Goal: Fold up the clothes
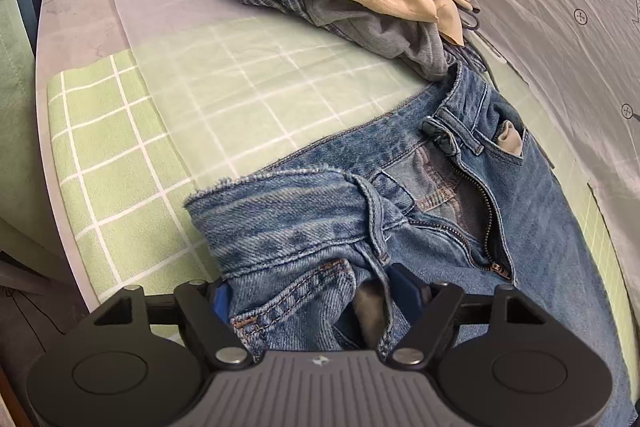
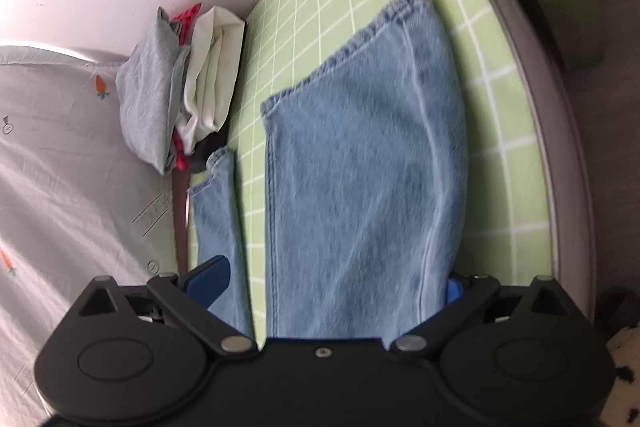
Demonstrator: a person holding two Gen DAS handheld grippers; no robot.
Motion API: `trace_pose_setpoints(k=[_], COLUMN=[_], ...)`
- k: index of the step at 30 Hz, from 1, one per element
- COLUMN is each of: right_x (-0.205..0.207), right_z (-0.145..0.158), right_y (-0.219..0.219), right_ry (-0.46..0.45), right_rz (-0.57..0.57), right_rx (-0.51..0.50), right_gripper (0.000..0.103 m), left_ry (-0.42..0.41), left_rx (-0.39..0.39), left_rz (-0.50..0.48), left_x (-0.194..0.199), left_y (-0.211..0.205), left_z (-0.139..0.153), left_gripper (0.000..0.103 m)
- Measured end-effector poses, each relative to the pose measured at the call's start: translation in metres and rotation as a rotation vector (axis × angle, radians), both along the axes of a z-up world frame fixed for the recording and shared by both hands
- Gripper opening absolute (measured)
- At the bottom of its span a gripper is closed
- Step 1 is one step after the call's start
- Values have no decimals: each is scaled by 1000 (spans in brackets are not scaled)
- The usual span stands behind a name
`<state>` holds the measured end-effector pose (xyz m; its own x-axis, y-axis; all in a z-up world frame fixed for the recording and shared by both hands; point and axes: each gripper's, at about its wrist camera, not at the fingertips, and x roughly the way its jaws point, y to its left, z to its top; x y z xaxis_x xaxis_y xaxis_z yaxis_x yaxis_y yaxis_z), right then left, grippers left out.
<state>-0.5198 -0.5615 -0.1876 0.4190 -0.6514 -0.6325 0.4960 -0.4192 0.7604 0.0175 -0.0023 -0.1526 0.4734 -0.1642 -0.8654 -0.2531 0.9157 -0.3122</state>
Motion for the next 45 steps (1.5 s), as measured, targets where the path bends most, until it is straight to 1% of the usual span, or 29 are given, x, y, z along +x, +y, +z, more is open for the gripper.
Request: trace_pose_setpoints(k=[2,3,4,5,6,8,10,12,14,19,21,24,25,28,31,33,35,38,42,45], right_x=[-11,-16,-19,-22,-24,-25,-23,-23,-20,-19,-21,-20,-19,-15,-6,3,16,36,65,90], right_z=[5,6,6,6,7,9,14,22,30,49,56,64,66,70,74,80,88,103,126,146], right_y=[-5,-9,-11,-12,-13,-14,-14,-10,-9,8,20,38,43,51,45,39,31,17,-5,-22], right_ry=[76,101,108,110,117,161,204,224,246,302,326,373,389,417,434,438,440,450,443,451], right_rz=[-7,-4,3,10,14,25,36,49,63,98,109,138,152,180,202,217,234,258,278,293], right_rx=[27,35,36,38,42,52,39,16,-5,-45,-52,-45,-45,-50,-77,-109,-150,-208,-301,-380], right_gripper=[74,68,57,45,38,6,4,4,4,3,4,4,4,3,4,3,3,3,3,3], left_ry=[-9,-22,-37,-47,-55,-65,-75,-89,-92,-66,-60,-71,-72,-71,-80,-104,-127,-155,-217,-235], left_rx=[10,10,26,41,44,50,76,102,110,66,71,115,119,84,73,80,70,52,47,38], left_rz=[30,43,56,68,75,95,109,121,133,187,193,199,208,250,247,228,215,197,175,163], left_x=[-5,-9,-13,-17,-20,-24,-26,-27,-27,-30,-36,-44,-45,-45,-40,-36,-30,-20,-4,9], left_y=[0,1,1,1,2,2,-1,-3,0,28,39,52,56,67,62,54,47,36,22,9], left_z=[2,4,7,9,11,14,20,28,34,38,44,58,61,68,72,78,86,100,122,132], left_gripper=[52,49,35,29,29,25,23,22,22,21,21,21,21,21,21,21,21,21,18,18])
